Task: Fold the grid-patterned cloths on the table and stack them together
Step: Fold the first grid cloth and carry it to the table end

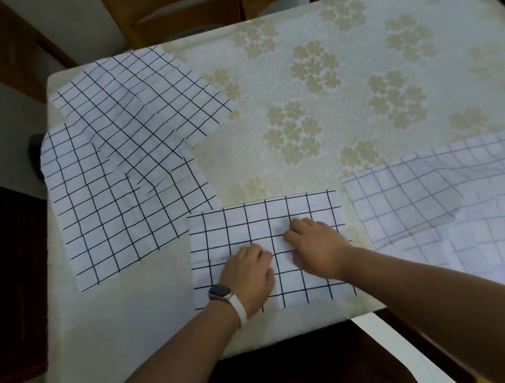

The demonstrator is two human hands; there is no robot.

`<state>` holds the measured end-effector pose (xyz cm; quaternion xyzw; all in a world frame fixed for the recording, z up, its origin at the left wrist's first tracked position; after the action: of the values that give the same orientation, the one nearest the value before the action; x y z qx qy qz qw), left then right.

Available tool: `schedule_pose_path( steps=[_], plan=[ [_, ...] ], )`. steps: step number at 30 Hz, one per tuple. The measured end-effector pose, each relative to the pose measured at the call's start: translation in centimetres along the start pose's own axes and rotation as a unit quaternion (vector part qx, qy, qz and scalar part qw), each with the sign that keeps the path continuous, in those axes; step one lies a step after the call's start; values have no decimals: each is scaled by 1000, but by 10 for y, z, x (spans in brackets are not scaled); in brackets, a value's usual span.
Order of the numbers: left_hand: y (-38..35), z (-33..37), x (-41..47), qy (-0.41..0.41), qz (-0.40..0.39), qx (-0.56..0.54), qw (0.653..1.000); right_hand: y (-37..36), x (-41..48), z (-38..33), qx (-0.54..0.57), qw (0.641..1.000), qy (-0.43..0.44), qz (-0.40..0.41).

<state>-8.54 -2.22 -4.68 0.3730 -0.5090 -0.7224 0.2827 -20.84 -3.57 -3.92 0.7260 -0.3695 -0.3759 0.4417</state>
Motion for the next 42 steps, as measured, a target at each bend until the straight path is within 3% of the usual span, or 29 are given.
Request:
schedule_pose_path(
  steps=[12,20,28,32,42],
  plan=[
    [-19,-24,-36,33,-16,44,998,-26,-32,-15,-14,999,-28,-12],
    [32,-77,9,34,5,55,998,6,-2,14,12,995,-93,-18],
    [47,-110,73,70,-104,116,985,39,54,62,-14,988,-137,-65],
    [44,-102,83,23,-104,146,984,35,65,68,-65,986,-112,-108],
    [42,-107,79,58,-113,118,985,29,65,80,-1,985,-134,-104]
  ],
)
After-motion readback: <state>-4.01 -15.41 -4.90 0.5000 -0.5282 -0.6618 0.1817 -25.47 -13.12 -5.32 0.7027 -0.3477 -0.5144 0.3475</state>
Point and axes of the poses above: each hand's wrist, its own x-axis towards the middle knuckle, its own y-axis out of the back of the hand, z = x × y, the point moved 8 cm from there along x, towards the middle knuckle, and after that the axes turned 7 degrees about x, right-handed, at the moved point
